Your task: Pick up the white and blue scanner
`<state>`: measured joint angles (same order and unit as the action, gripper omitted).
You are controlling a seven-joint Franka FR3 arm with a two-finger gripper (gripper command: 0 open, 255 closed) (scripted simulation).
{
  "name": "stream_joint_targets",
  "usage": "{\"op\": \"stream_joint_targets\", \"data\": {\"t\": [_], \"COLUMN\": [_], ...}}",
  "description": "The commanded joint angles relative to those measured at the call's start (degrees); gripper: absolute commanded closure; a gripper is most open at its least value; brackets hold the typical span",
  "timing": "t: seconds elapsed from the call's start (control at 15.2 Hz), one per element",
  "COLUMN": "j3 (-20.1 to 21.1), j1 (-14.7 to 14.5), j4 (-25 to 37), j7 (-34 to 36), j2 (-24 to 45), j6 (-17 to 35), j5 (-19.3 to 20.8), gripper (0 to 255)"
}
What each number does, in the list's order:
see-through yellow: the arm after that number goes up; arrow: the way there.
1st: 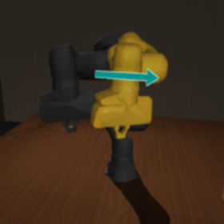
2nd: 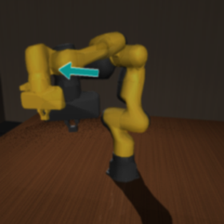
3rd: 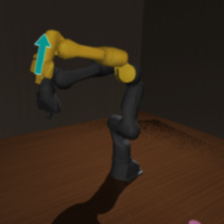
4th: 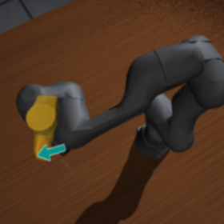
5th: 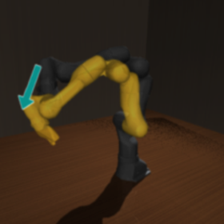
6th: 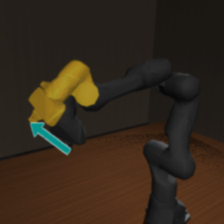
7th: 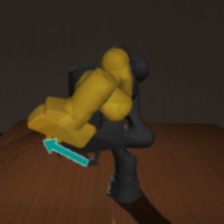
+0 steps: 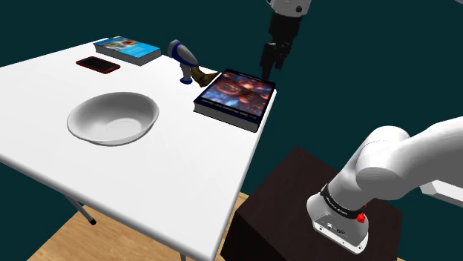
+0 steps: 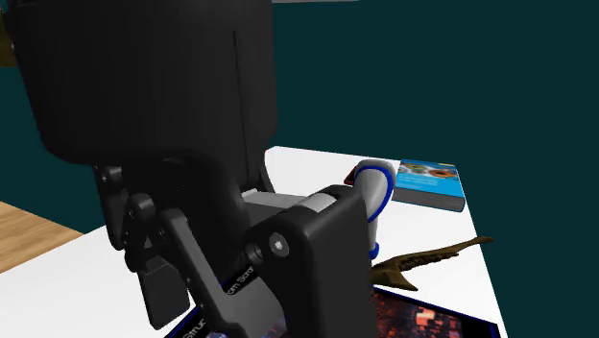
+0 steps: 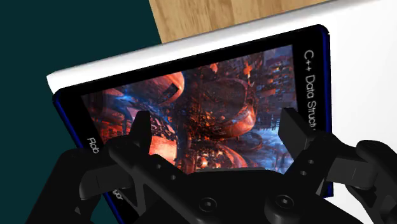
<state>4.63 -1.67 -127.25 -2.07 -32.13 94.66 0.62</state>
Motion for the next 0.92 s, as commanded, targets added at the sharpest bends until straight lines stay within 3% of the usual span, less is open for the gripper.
{"op": "stream_joint_targets", "data": {"t": [0.0, 0.86], "j3": [0.4, 3.3], "j1": [-0.1, -1.1], "j4": [2.8, 26.1], "j7": [0.1, 1.3], "j2": [3.9, 29.3], "j6": [2.0, 9.5], "j5": [0.0, 2.0], "gripper": [0, 0]}}
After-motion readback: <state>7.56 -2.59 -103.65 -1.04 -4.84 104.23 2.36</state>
